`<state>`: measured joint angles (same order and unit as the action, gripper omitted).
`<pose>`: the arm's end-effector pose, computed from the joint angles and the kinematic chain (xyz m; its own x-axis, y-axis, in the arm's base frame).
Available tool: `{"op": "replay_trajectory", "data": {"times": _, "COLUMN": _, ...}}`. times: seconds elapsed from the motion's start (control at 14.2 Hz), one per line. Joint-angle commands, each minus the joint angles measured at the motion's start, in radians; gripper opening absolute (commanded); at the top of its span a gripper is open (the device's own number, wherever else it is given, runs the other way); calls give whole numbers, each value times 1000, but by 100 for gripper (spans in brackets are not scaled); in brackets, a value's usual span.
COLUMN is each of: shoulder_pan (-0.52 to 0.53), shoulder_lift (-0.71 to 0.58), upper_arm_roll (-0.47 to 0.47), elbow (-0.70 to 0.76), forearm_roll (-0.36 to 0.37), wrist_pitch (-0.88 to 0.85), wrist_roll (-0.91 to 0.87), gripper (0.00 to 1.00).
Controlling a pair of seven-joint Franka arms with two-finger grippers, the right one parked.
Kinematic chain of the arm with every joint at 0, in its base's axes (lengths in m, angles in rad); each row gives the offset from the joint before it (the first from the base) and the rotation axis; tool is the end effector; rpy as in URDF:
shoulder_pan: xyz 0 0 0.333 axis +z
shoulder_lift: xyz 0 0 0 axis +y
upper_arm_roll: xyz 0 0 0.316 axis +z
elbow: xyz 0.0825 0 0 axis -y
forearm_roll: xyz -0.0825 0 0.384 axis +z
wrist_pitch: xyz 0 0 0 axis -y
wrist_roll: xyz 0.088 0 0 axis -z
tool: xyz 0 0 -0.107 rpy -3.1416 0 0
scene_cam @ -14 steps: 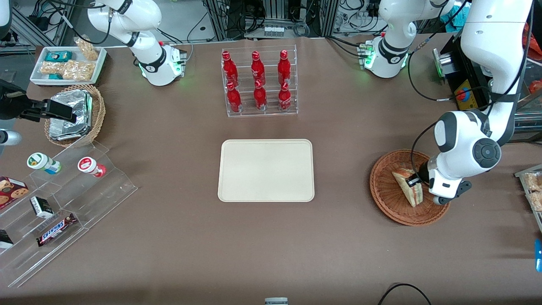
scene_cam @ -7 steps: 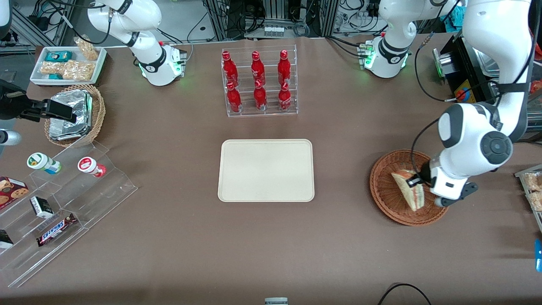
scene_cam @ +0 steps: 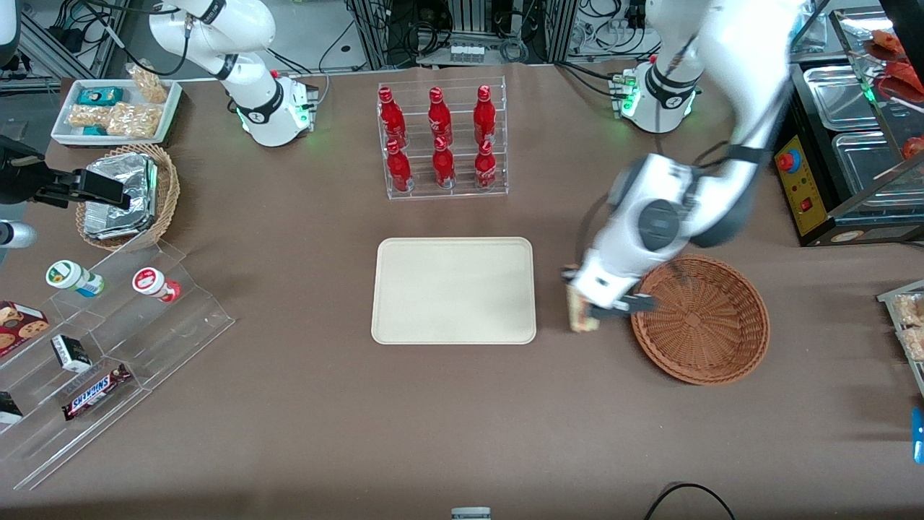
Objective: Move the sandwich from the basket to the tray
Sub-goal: 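Carry the sandwich with the left gripper over the cream tray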
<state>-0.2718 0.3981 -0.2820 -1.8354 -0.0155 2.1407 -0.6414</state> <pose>0.5414 -0.3222 0.3155 0.9848 0.1087 -0.1352 0.1162 -0.9920 0.0490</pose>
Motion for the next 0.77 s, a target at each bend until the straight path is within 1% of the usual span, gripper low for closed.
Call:
{"op": "replay_trajectory", "data": {"times": 0.0, "shoulder_pan": -125, "shoulder_lift": 144, "upper_arm_roll": 15, "elbow": 193, "forearm_roll": 9, "wrist_pitch": -21, "wrist_roll": -121, "gripper": 18}}
{"op": "replay_trajectory", "data": {"times": 0.07, "shoulder_pan": -170, "shoulder_lift": 207, "upper_arm_roll": 15, "elbow": 279, "forearm_roll": 12, "wrist_pitch": -41, "wrist_roll": -159, "gripper": 18}}
{"op": "replay_trajectory", "data": {"times": 0.21, "shoulder_pan": -257, "shoulder_lift": 304, "upper_arm_roll": 24, "elbow": 390, "forearm_roll": 16, "wrist_pitch": -74, "wrist_roll": -219, "gripper": 18}}
{"op": "replay_trajectory", "data": {"times": 0.42, "shoulder_pan": -314, "shoulder_lift": 350, "upper_arm_roll": 23, "elbow": 426, "forearm_roll": 71, "wrist_pitch": -67, "wrist_roll": -268, "gripper": 19}}
{"op": "replay_trajectory", "data": {"times": 0.56, "shoulder_pan": -352, "shoulder_lift": 383, "upper_arm_roll": 23, "elbow": 467, "forearm_roll": 74, "wrist_pitch": -68, "wrist_roll": -276, "gripper": 19}}
{"op": "replay_trajectory", "data": {"times": 0.63, "shoulder_pan": -362, "shoulder_lift": 395, "upper_arm_roll": 24, "elbow": 476, "forearm_roll": 75, "wrist_pitch": -68, "wrist_roll": -276, "gripper": 22}}
{"op": "replay_trajectory", "data": {"times": 0.7, "shoulder_pan": -362, "shoulder_lift": 404, "upper_arm_roll": 23, "elbow": 485, "forearm_roll": 74, "wrist_pitch": -67, "wrist_roll": -276, "gripper": 35}}
